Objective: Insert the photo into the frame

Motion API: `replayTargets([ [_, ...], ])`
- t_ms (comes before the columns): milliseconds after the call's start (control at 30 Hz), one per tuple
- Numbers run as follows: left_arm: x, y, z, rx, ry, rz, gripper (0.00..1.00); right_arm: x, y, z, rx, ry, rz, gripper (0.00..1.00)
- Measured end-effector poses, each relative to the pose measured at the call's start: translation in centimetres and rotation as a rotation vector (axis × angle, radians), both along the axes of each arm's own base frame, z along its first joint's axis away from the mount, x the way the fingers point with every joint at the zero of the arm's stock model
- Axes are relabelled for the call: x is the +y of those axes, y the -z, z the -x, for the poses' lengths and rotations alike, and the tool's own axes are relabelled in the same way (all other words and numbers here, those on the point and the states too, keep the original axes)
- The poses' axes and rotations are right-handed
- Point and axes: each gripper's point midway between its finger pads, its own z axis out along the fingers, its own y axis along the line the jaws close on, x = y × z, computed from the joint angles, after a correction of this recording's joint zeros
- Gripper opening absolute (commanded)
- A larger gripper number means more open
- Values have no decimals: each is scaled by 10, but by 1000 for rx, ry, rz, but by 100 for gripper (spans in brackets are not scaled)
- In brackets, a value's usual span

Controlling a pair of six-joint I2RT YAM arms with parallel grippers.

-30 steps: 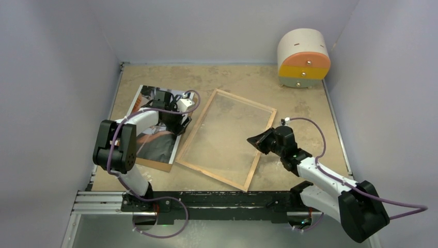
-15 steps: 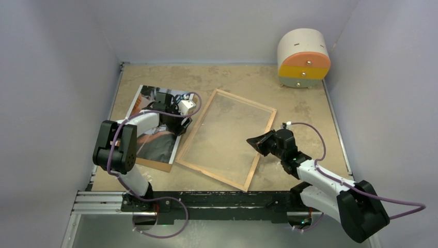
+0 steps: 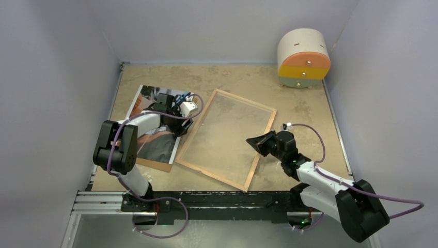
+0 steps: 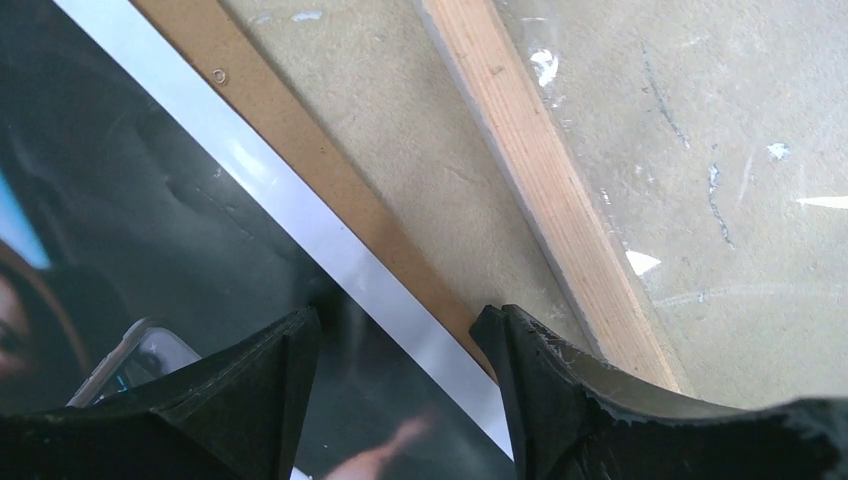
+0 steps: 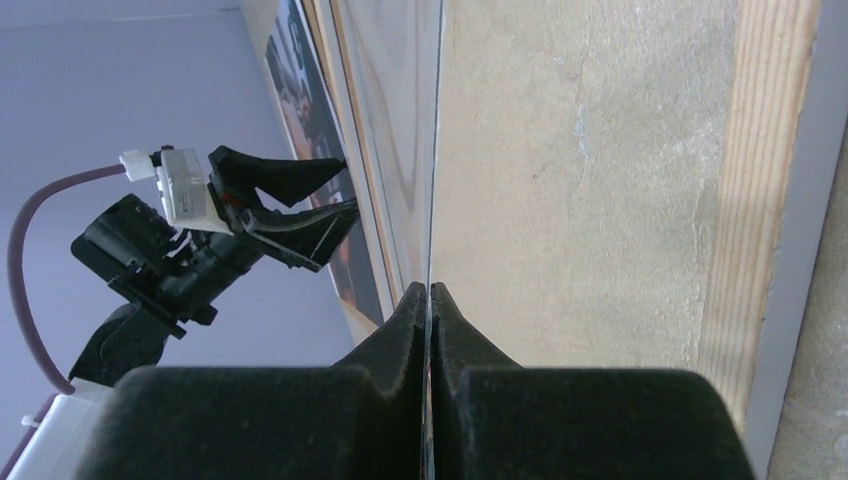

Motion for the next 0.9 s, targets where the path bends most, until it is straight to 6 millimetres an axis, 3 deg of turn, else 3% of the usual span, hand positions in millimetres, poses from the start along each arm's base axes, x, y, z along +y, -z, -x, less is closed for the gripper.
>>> replayTargets([
  [333, -6, 0, 4, -2, 30, 10, 65, -1, 23, -9, 56, -26, 58, 0],
  [600, -8, -1, 10, 5, 61, 21, 65, -4, -2, -43, -20, -67, 65, 0],
  [900, -14, -1, 21, 37, 103, 49, 63, -5, -6, -41, -47, -140, 89, 0],
])
